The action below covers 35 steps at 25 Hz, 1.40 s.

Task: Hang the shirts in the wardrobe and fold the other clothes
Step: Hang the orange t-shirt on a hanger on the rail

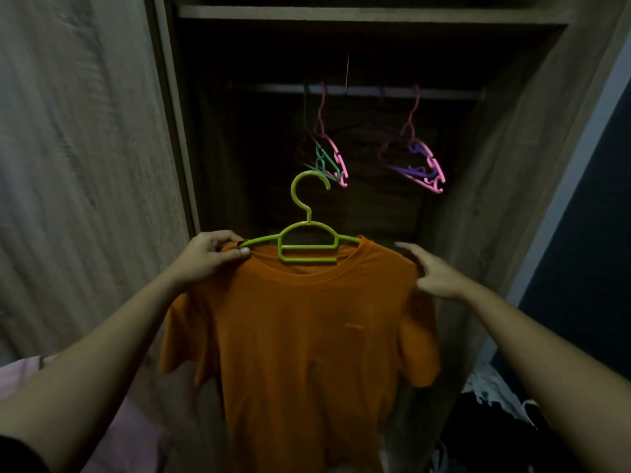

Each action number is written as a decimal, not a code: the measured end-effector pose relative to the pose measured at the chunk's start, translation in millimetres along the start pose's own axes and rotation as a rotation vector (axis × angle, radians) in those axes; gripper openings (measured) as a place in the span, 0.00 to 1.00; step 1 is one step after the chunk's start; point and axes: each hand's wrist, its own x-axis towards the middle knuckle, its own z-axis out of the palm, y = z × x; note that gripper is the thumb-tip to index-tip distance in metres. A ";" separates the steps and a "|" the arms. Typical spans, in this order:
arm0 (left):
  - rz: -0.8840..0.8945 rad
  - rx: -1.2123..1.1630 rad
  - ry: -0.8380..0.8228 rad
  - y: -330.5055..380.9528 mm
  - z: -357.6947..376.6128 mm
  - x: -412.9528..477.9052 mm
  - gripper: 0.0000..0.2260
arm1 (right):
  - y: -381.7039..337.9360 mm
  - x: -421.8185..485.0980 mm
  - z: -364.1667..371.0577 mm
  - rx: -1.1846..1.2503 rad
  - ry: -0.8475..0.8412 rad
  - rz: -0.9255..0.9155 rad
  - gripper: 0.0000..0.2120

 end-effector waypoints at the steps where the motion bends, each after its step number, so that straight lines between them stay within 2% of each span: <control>1: 0.002 -0.018 -0.016 2.9 2.2 -0.6 0.06 | -10.2 1.8 1.8 0.027 0.012 -0.061 0.28; 3: 0.010 -0.028 -0.049 9.1 5.2 0.3 0.05 | -24.4 8.2 9.0 -0.048 0.052 -0.196 0.12; 4: 0.022 -0.001 -0.052 12.2 5.4 1.0 0.05 | -31.4 9.3 14.2 -0.071 0.069 -0.245 0.07; 7: 0.079 0.129 -0.033 21.5 2.4 2.4 0.05 | -35.5 13.3 24.4 -0.080 0.147 -0.301 0.08; 10: 0.108 0.174 -0.043 28.2 0.5 4.2 0.06 | -36.9 14.3 22.6 -0.066 0.142 -0.310 0.08; 15: 0.116 0.118 -0.021 31.5 -2.0 4.2 0.05 | -37.6 10.6 13.6 -0.055 0.149 -0.341 0.09; 18: 0.069 0.024 -0.008 26.8 -6.1 1.1 0.05 | -32.4 3.7 3.8 -0.147 0.120 -0.264 0.08; 19: 0.063 0.005 -0.006 25.9 -5.7 0.6 0.05 | -29.6 4.2 2.7 -0.227 0.137 -0.250 0.11; 21: 0.051 -0.010 0.008 23.8 -1.5 0.6 0.05 | -35.4 2.2 7.8 -0.309 0.275 -0.277 0.22; 23: 0.040 -0.014 0.034 24.6 4.1 1.8 0.04 | -58.4 -1.8 23.7 -0.219 0.406 -0.392 0.19; 24: 0.032 -0.005 0.048 26.4 7.4 2.2 0.04 | -74.6 -4.2 34.0 -0.151 0.370 -0.395 0.16; 25: 0.021 0.014 0.064 29.1 11.0 2.5 0.04 | -90.6 -5.0 46.0 -0.057 0.257 -0.340 0.15; 27: 0.008 0.081 0.098 38.6 18.9 2.8 0.05 | -114.0 4.7 68.0 0.308 -0.023 -0.143 0.23; 29: 0.014 0.195 0.146 51.2 28.8 -0.7 0.05 | -126.6 22.1 83.3 0.616 -0.099 0.009 0.30; 30: 0.005 0.257 0.185 57.2 33.8 -4.3 0.05 | -130.9 31.1 87.0 0.705 -0.102 0.034 0.28; 33: -0.093 0.393 0.259 82.4 44.3 -20.0 0.05 | -146.0 41.2 91.4 0.888 -0.147 0.073 0.08; 34: -0.156 0.414 0.219 93.9 46.5 -25.1 0.07 | -148.6 42.7 92.5 0.917 -0.164 0.094 0.06; 35: -0.226 0.434 0.134 105.3 49.1 -29.9 0.13 | -150.9 41.8 92.5 0.945 -0.171 0.111 0.09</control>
